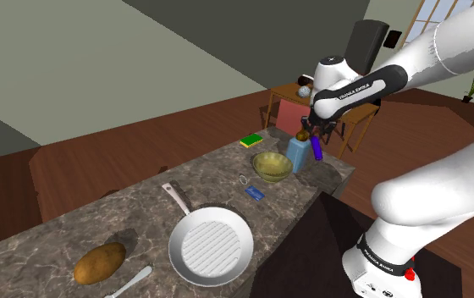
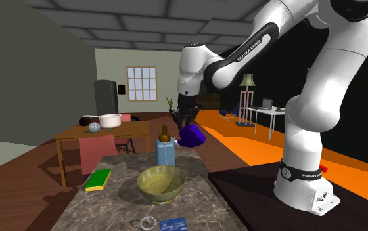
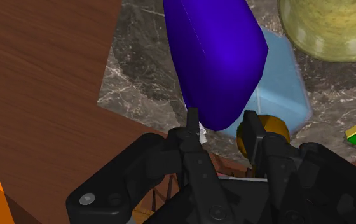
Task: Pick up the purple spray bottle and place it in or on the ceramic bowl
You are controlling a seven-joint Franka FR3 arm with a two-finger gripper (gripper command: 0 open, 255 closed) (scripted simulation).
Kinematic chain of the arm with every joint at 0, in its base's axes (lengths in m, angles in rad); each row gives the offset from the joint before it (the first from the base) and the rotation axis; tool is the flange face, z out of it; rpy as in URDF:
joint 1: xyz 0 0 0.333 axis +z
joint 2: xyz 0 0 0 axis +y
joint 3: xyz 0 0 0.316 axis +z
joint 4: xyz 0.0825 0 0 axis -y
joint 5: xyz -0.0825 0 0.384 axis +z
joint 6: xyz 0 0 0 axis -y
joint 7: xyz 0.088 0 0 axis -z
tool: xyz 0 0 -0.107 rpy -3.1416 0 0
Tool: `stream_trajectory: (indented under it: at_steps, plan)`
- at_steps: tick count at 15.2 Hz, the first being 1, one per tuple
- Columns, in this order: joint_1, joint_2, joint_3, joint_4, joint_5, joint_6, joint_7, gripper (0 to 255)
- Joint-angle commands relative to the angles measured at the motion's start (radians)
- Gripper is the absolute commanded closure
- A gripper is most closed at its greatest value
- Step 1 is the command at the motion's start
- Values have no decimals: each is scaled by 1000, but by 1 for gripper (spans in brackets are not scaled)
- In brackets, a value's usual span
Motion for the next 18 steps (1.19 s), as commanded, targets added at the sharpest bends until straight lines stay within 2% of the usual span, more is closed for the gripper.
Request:
stream_trajectory:
  at_steps: [1,10,16,18]
  plan:
    - [5,-10,-1,12,10,-22,-9,255]
    - [89,96,184,114,23,-95,241,255]
    - [136,225,302,244,-10,-163,422,255]
    - [133,243,305,234,-28,-140,441,255]
